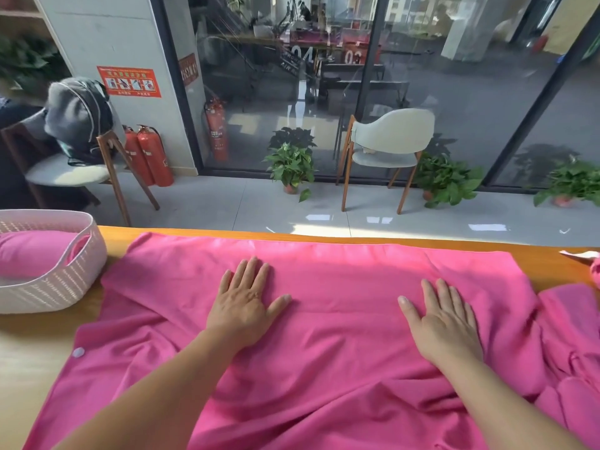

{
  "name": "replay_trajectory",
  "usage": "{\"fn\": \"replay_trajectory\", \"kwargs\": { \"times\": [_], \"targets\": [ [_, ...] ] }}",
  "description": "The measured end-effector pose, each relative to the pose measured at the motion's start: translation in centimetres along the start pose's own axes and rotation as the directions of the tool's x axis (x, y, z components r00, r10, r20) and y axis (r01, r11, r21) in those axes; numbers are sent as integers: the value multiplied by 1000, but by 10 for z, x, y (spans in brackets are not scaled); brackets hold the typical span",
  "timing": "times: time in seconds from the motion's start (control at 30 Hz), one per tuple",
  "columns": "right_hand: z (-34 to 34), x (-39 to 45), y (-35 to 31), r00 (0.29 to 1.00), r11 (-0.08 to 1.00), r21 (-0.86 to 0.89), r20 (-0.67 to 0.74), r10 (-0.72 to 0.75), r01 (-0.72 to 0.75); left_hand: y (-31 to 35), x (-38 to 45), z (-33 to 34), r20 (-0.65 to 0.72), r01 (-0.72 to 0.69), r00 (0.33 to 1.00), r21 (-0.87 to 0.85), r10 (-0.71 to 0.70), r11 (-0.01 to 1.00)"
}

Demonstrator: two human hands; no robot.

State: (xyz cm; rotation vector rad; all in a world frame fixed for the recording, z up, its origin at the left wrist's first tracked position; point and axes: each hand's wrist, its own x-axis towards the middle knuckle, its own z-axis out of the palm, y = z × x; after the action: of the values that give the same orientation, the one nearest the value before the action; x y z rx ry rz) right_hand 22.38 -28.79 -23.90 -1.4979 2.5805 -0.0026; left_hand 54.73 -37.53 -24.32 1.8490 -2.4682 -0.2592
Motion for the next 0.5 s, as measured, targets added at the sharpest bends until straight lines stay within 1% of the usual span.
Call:
{"fn": "replay_trajectory", "kwargs": {
  "times": [0.13, 0.27, 0.33, 0.4, 0.43, 0.47, 0.5],
  "targets": [
    [-1, -2, 2, 1000, 1000, 2, 0, 6, -6, -2, 0, 0, 19, -27, 999, 19, 27, 999],
    [-2, -3, 0, 1000, 1000, 2, -13, 12, -12, -2, 0, 0, -1, -22, 1000, 44, 22, 999],
    [-4, 1, -4, 1000, 1000, 9, 20, -3, 3, -6, 3, -2, 24, -23, 999, 44, 22, 999],
    [-9, 0, -3, 997, 999, 33, 83, -2, -1, -2, 3, -8, 54, -25, 998, 0, 24, 1000],
    [-12, -1, -2, 995, 998, 58, 105, 3, -9, 3, 1, -10, 26, -31, 999, -30, 32, 999],
    [-16, -5, -1, 995, 996, 93, 105, 6, -16, 10, -4, -12, -31, -48, 998, -64, 46, 997],
    [-19, -12, 0, 997, 991, 128, 77, 17, -26, 19, -10, -13, -81, -70, 995, -96, 62, 993]
  ]
}}
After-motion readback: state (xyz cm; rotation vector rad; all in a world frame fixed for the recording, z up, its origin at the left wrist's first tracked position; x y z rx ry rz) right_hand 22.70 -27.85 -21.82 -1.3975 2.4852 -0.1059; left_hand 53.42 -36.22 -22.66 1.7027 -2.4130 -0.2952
